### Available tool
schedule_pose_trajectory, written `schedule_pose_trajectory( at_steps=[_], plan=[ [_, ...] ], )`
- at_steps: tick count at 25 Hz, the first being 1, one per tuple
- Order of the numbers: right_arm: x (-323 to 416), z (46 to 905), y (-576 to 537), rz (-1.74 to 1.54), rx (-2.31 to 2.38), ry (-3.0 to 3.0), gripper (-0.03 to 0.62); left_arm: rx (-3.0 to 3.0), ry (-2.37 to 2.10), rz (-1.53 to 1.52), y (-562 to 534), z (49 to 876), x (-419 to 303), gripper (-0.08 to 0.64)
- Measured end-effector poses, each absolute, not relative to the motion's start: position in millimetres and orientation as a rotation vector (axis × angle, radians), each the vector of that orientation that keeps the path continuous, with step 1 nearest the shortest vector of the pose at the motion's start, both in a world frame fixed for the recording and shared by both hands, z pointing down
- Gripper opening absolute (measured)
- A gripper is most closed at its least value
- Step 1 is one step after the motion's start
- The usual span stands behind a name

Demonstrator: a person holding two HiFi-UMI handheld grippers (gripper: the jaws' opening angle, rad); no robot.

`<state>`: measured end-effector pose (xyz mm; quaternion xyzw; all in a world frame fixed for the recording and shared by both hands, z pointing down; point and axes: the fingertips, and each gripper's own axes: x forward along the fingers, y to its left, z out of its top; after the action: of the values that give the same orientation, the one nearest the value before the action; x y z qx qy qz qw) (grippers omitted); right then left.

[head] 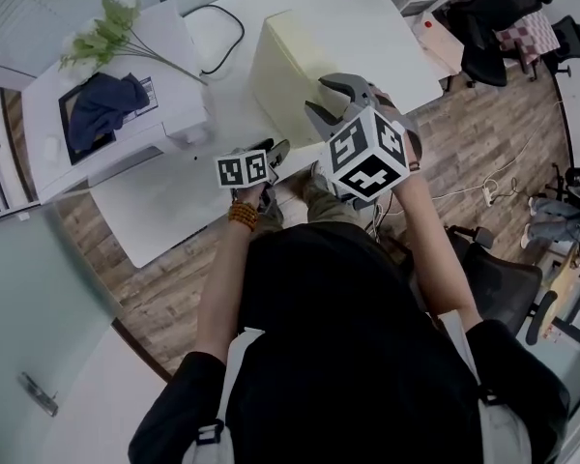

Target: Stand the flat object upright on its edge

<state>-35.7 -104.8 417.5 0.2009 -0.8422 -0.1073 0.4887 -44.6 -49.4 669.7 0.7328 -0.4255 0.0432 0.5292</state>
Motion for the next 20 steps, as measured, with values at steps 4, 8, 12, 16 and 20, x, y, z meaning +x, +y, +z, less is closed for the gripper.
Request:
schedule_pose_trajectory(
  at_steps=[4, 8, 12, 16, 20],
  plan=[
    [-25, 399, -100, -0.183, 0.503, -2.218, 0.158, 1.946, -1.167, 0.042, -52, 619, -67, 0.187],
    [2, 378, -101, -0.180, 0.537, -2.341, 0.158, 2.151, -1.241, -0.063, -50, 544, -75, 0.193],
    [33, 376, -99, -0.140, 0.475, -2.514, 0.163, 2.354, -1.301, -0.078, -44, 476, -66, 0.212],
    [58, 389, -87, -0.034, 0.280, -2.639, 0.183, 2.511, -1.310, -0.031, -40, 435, -43, 0.236],
    [62, 418, -80, -0.035, 0.082, -2.637, 0.219, 2.579, -1.283, 0.160, -44, 431, -12, 0.265]
  ],
)
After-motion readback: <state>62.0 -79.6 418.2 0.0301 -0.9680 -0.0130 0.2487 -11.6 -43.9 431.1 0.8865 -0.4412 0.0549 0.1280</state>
